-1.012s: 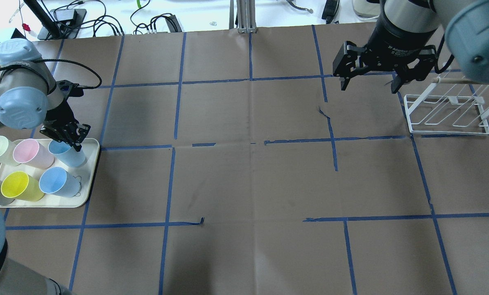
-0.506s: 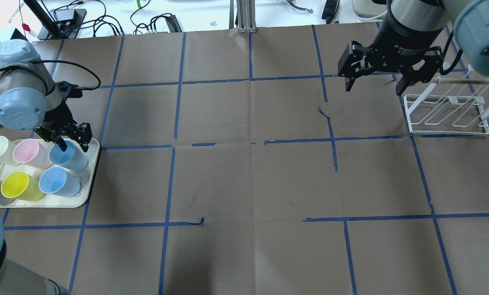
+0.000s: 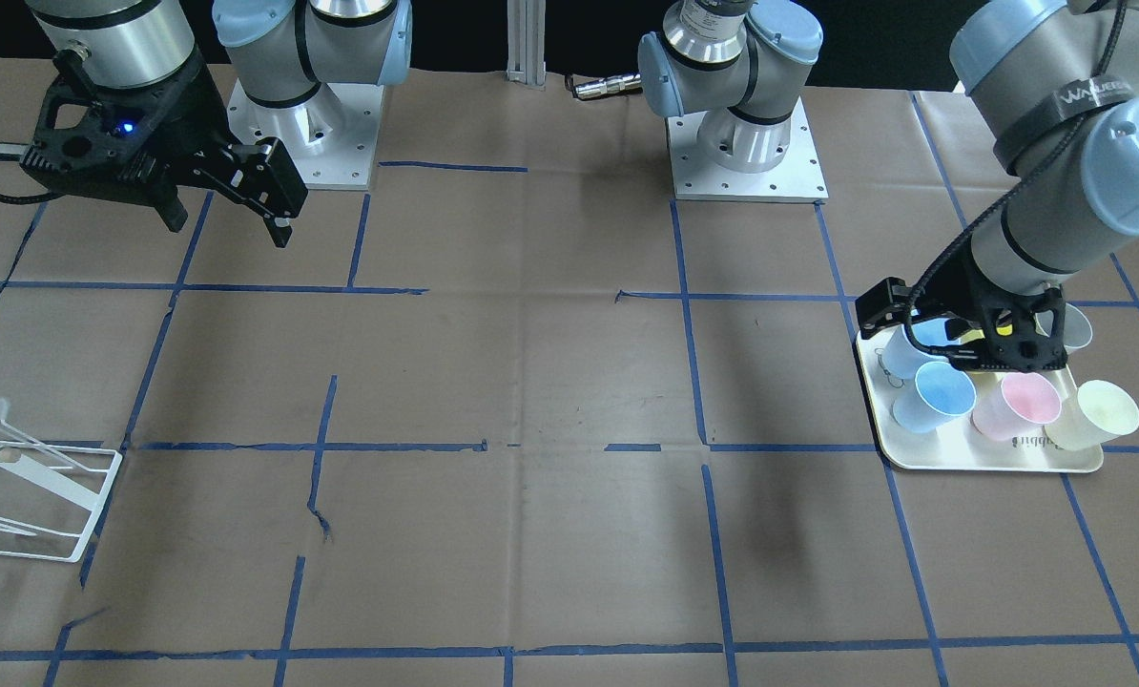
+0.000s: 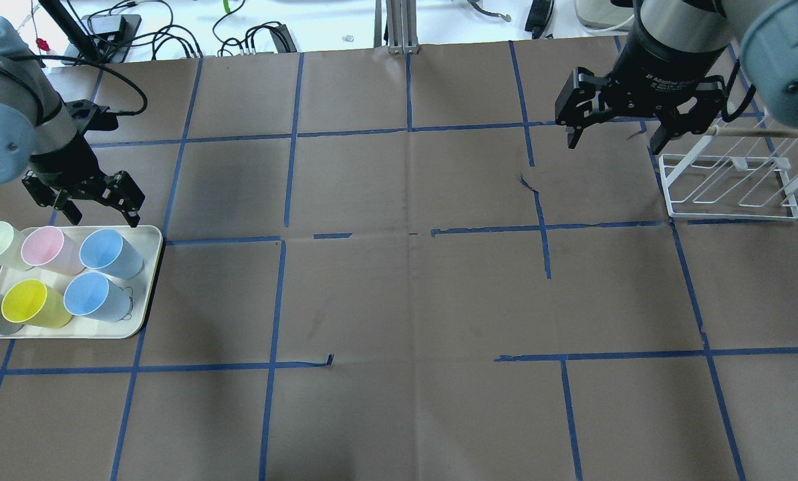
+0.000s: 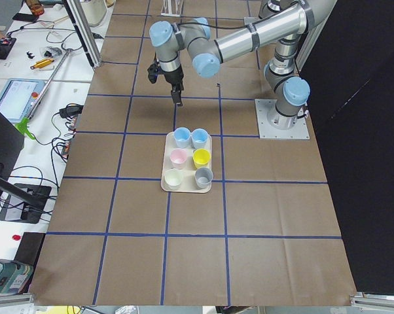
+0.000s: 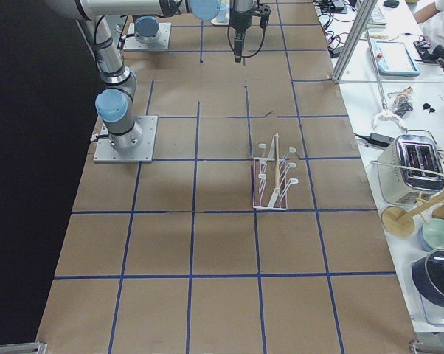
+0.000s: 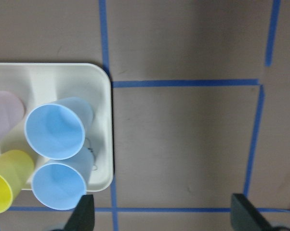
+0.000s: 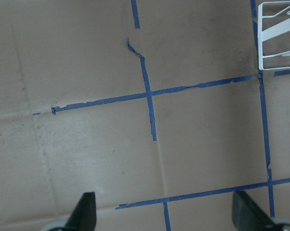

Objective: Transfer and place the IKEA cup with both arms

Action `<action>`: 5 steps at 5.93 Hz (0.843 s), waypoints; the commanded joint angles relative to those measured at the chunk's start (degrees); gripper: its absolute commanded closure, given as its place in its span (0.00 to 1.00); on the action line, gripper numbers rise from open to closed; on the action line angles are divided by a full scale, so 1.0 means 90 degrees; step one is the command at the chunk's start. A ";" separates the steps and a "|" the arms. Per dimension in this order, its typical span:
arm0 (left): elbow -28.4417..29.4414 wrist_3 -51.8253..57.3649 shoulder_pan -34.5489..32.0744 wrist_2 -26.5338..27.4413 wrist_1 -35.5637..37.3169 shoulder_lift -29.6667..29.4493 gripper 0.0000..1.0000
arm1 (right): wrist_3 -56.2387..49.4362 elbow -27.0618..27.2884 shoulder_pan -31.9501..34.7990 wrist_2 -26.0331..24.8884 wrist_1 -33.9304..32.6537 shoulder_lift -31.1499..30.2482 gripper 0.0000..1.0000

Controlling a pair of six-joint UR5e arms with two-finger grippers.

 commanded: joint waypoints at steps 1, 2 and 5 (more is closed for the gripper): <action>0.0776 -0.0733 -0.1107 -0.0174 -0.0575 0.0225 0.01 | -0.0088 -0.0040 -0.0005 0.0005 -0.0001 0.0018 0.00; 0.0895 -0.0802 -0.1470 -0.0155 -0.0422 0.0390 0.01 | -0.0097 -0.0030 -0.0024 -0.0014 -0.0001 0.0018 0.00; 0.0672 -0.0891 -0.1533 -0.0105 -0.0304 0.0547 0.01 | -0.0098 -0.0040 -0.0024 -0.0014 0.0009 0.0018 0.00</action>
